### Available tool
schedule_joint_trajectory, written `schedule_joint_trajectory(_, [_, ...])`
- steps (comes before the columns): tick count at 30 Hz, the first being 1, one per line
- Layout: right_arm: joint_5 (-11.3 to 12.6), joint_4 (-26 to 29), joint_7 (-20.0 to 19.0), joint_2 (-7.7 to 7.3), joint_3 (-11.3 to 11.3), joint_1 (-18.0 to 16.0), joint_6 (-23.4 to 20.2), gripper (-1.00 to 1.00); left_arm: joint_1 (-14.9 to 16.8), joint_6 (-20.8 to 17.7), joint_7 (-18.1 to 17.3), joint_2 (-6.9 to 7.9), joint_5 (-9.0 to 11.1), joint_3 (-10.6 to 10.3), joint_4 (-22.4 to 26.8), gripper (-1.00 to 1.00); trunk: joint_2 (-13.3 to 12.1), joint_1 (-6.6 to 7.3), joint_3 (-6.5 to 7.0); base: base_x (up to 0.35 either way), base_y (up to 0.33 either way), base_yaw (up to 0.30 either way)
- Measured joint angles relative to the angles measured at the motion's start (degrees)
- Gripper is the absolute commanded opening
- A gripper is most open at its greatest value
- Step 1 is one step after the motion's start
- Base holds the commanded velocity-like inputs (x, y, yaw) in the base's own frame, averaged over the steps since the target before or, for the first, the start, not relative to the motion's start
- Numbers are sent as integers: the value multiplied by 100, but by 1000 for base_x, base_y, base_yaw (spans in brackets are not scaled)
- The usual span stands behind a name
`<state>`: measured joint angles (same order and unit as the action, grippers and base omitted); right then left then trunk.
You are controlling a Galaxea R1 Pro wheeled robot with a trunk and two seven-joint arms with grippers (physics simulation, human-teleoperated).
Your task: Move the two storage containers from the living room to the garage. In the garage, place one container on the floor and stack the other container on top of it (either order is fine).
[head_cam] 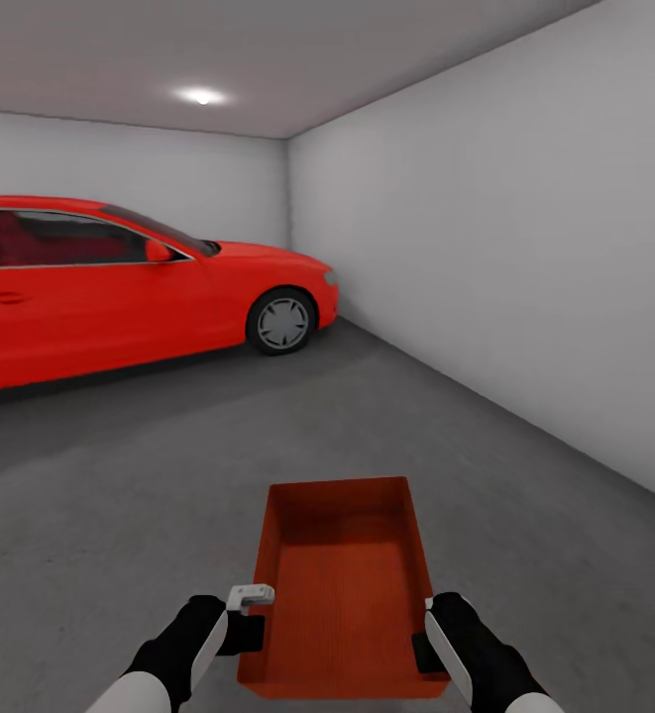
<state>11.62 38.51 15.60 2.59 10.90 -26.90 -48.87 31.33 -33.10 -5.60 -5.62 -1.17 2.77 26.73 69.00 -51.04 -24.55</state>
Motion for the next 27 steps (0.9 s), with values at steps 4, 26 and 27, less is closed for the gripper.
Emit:
schedule_joint_trajectory(4, [2, 0, 0, -1, 1, 0, 1, -100, 0, 0, 1, 0, 1, -1, 1, -100, 0, 0, 0, 0, 0, -281])
schedule_joint_trajectory(26, [2, 0, 0, -1, 1, 0, 1, -100, 0, 0, 0, 0, -1, 0, 1, -100, 0, 2, 0, 186, 0, -280])
schedule_joint_trajectory(27, [1, 0, 0, -1, 1, 0, 0, -100, 0, 0, 0, 0, 0, 0, 1, -100, 0, 2, 0, 97, 0, -279])
